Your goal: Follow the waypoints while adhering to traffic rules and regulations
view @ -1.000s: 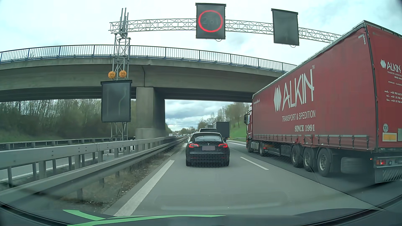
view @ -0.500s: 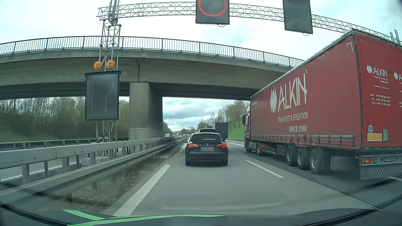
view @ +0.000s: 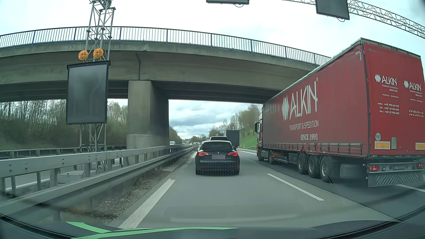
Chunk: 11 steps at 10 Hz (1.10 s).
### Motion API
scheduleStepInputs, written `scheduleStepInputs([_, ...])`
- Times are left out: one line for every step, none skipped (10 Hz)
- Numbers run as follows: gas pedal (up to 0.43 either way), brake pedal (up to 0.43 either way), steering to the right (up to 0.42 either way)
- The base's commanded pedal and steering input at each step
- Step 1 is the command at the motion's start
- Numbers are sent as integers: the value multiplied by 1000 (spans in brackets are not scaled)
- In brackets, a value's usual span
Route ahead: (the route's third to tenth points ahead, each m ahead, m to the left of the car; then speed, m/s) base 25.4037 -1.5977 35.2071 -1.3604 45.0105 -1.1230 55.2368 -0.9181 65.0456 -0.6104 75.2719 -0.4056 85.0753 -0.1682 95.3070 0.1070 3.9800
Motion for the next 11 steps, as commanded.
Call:
scheduleStepInputs([98, 0, -2])
scheduleStepInputs([98, 0, -2])
scheduleStepInputs([98, 0, -2])
scheduleStepInputs([110, 0, -2])
scheduleStepInputs([110, 0, -2])
scheduleStepInputs([110, 0, -2])
scheduleStepInputs([118, 0, -3])
scheduleStepInputs([118, 0, -2])
scheduleStepInputs([118, 0, -3])
scheduleStepInputs([130, 0, -2])
scheduleStepInputs([130, 0, -3])
